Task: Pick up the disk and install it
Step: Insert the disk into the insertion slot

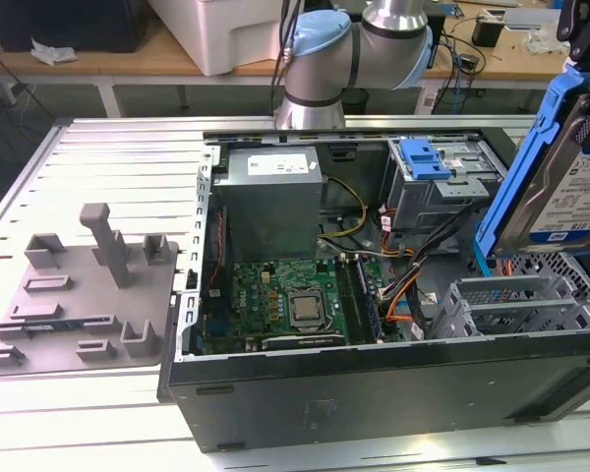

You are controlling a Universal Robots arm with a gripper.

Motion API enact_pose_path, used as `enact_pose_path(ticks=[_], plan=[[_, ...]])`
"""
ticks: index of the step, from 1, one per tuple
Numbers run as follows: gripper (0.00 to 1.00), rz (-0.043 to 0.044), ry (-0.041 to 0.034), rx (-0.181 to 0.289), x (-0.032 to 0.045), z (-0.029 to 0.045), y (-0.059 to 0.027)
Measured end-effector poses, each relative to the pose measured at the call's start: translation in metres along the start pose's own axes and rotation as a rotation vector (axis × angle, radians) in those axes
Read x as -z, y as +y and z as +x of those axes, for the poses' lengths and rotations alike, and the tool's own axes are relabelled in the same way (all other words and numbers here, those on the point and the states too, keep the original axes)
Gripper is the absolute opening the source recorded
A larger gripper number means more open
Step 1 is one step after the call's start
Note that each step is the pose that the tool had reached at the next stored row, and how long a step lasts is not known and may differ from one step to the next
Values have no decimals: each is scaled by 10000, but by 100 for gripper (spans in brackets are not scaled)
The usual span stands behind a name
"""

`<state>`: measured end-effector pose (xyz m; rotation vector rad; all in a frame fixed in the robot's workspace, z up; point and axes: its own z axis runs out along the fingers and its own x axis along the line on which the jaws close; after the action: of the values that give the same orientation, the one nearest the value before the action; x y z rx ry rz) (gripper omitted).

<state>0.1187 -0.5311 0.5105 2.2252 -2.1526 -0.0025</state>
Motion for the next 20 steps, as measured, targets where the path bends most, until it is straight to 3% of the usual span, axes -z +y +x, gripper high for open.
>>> enact_pose_path(ticks=[20], plan=[[37, 2, -30, 26, -65, -61, -13]])
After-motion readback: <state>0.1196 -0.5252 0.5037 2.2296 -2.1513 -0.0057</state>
